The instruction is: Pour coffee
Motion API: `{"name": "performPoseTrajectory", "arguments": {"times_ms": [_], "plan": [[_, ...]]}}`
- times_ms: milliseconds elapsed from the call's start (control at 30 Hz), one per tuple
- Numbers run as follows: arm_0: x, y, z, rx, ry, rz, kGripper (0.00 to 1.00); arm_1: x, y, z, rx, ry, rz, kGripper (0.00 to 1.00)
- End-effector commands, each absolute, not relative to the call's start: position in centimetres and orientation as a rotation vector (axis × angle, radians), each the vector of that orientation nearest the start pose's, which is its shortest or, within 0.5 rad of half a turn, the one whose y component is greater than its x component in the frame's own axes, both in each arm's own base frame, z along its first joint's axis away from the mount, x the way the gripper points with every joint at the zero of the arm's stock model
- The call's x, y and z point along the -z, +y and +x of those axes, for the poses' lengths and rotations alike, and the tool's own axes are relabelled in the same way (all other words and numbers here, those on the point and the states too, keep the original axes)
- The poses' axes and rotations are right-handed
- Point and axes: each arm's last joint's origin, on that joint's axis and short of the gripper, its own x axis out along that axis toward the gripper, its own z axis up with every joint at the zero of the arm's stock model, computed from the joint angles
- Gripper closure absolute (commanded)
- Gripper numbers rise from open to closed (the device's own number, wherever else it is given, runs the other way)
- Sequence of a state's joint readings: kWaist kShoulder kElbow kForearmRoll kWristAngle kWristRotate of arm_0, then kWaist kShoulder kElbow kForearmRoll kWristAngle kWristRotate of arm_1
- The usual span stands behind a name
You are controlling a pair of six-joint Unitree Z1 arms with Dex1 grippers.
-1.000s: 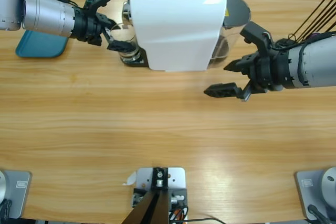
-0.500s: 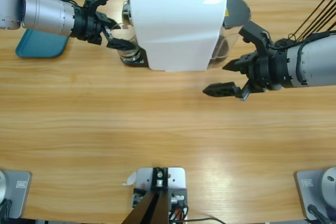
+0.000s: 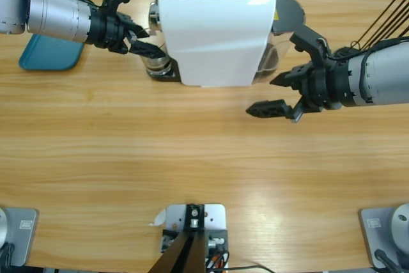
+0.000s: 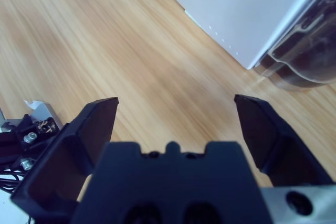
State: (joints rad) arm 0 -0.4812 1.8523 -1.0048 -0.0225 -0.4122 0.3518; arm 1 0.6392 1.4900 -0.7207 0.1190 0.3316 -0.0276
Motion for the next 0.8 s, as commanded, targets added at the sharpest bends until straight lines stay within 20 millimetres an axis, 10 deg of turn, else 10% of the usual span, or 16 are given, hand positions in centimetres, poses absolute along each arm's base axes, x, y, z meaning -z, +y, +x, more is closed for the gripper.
{"name": "performPoseTrajectory", "arguments": {"times_ms": [33,333,467,800], "plan": [[-21.7,-17.8,31.4,0.986,0.740,0.313,0.575,-23.9,15.6,18.6,-0.922,0.940,-0.168,0.000],[-22.5,-16.3,30.6,0.964,0.728,0.304,0.589,-24.0,15.7,18.6,-0.925,0.938,-0.166,0.000],[-23.1,-16.1,30.2,0.995,0.683,0.330,0.995,-24.1,15.6,18.5,-0.929,0.933,-0.164,0.000],[-24.3,-14.7,29.6,0.970,0.589,0.361,1.000,-24.1,15.7,18.7,-0.932,0.935,-0.162,0.000]]}}
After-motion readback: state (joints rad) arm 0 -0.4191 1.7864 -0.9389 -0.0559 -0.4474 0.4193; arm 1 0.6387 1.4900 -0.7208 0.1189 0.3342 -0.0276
